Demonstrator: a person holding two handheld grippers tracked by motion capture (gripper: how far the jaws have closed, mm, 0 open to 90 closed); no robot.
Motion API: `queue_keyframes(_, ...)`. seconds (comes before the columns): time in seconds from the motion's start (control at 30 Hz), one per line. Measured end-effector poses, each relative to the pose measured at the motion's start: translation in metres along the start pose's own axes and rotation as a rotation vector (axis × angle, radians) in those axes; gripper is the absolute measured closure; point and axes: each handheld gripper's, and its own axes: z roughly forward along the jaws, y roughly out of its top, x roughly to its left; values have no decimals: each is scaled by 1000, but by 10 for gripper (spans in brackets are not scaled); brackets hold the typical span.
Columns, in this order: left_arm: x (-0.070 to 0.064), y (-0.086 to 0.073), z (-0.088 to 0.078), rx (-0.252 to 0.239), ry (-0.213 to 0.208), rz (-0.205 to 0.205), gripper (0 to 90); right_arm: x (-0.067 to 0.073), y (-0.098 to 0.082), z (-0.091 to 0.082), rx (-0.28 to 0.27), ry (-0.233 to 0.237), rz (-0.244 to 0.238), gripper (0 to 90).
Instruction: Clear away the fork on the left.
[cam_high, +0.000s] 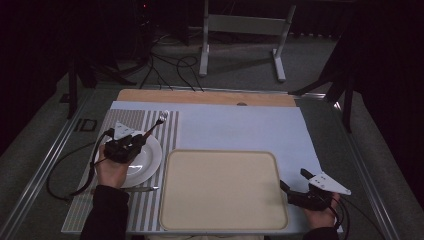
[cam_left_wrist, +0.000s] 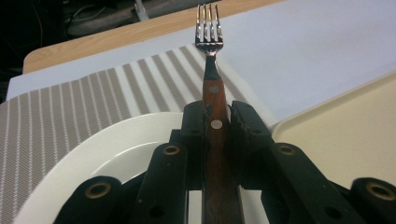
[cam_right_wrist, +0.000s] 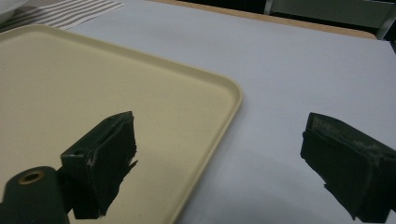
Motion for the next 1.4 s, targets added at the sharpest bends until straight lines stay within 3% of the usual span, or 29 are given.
queue_keyframes(0.2,-16,-7,0,-4,-1,2,768,0,0,0,-1,1,-3,101)
queue_keyframes(0.3,-19,-11,-2,-9,-10,-20,768,0,0,0,0,2,-2,101)
queue_keyframes(0.6,-36,-22,-1,-1,19,-11,768,0,0,1,0,3,-5,101)
queue_keyframes(0.8,-48,-31,-4,-18,39,-35,768,0,0,1,1,2,-7,101)
queue_keyframes(1.4,-77,-53,-11,-31,16,-56,768,1,1,2,1,8,-2,101)
